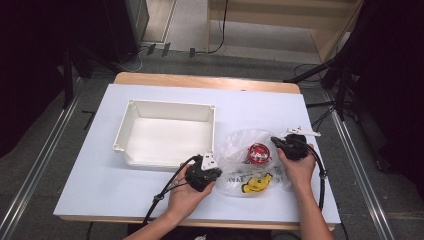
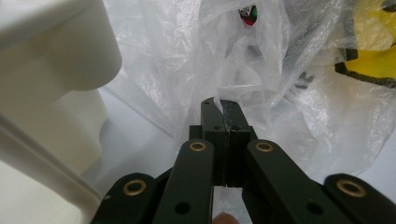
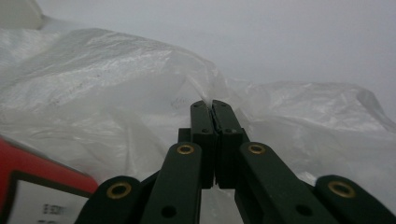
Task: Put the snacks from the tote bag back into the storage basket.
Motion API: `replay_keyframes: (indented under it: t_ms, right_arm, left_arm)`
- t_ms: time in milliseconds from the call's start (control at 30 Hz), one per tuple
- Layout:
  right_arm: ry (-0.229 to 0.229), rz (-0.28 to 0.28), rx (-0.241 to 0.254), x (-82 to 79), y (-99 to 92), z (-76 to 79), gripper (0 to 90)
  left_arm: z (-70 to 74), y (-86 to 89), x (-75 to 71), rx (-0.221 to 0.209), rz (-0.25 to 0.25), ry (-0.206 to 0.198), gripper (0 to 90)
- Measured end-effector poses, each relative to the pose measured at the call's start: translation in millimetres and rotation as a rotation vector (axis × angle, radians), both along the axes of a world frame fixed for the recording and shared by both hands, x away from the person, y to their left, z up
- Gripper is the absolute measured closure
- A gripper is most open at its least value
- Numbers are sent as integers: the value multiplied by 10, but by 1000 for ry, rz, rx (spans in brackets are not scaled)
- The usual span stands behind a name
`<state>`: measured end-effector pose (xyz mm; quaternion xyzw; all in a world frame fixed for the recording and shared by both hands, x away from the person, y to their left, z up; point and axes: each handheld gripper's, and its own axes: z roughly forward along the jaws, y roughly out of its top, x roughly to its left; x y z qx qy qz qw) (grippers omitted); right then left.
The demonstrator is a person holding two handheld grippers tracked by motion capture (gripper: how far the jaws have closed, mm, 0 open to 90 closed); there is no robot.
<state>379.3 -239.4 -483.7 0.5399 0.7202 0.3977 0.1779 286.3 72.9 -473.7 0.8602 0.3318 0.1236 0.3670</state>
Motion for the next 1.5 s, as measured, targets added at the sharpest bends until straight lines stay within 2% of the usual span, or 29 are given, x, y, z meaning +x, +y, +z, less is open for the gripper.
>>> replay_keyframes:
  t_ms: [67,133,233,300,367,433,500,533,567,633,700,767,833,900,1000,1067,1100,1133,1167,1267,1300,1400,1433,1500]
  right_arm:
    - [17,-30,-27,5,-14,-23,900]
    - [27,-56,-33,7,-33,-42,900]
    - [26,-58,-44,-11,-26,-35,900]
    - [16,-41,-26,-41,-36,-12,842]
    - [-24,-9,23,-110,-70,60,751]
    - [-74,-6,34,-204,-103,162,686]
    - [-114,-7,58,-306,-137,249,677]
    - [-126,-3,82,-367,-149,290,676]
    - [-140,10,102,-443,-151,330,677]
    - [-162,25,84,-561,-121,377,690]
    - [-166,32,89,-643,-89,407,707]
    - [-154,39,98,-712,-51,414,727]
    - [-129,57,80,-763,4,381,759]
    - [-101,59,52,-777,32,308,803]
    - [-19,49,33,-724,64,125,862]
    - [26,52,3,-679,83,15,895]
    - [51,50,-12,-663,90,-31,900]
    - [44,51,1,-665,81,-47,900]
    - [56,47,10,-659,67,-41,900]
    - [39,36,-17,-697,71,-23,880]
    - [31,37,-7,-725,78,-7,856]
    - [-30,68,34,-854,115,105,830]
    - [-63,78,27,-923,146,158,831]
    - [-88,103,25,-998,177,203,837]
  left_arm:
    - [5,-22,-42,34,-14,-31,900]
    - [15,-26,-65,46,-24,-31,900]
    - [22,20,-44,18,-41,-3,900]
    - [37,53,-48,-16,-41,3,894]
    - [95,63,-84,-49,-51,-28,784]
    - [191,72,-124,-81,-59,-57,706]
    - [286,71,-160,-131,-63,-83,638]
    - [338,66,-187,-164,-69,-113,609]
    - [372,55,-217,-179,-66,-147,582]
    - [415,22,-259,-189,-67,-199,552]
    - [420,-5,-261,-193,-67,-215,549]
    - [379,-29,-224,-166,-61,-197,607]
    - [303,-34,-162,-124,-51,-150,756]
    - [213,-31,-91,-90,-52,-78,874]
    - [85,-27,-8,-44,-40,-14,900]
    - [4,-23,31,-12,-33,24,900]
    - [-10,-12,35,-29,-33,25,900]
    - [-8,4,44,-29,-25,28,900]
    - [-6,9,46,-26,-21,25,900]
    - [-24,30,33,-36,-20,12,900]
    - [-31,31,19,-36,-19,-2,900]
    - [-31,26,3,-28,-20,-12,900]
    - [-32,25,1,-28,-21,-14,900]
    - [-34,30,4,-33,-20,-12,899]
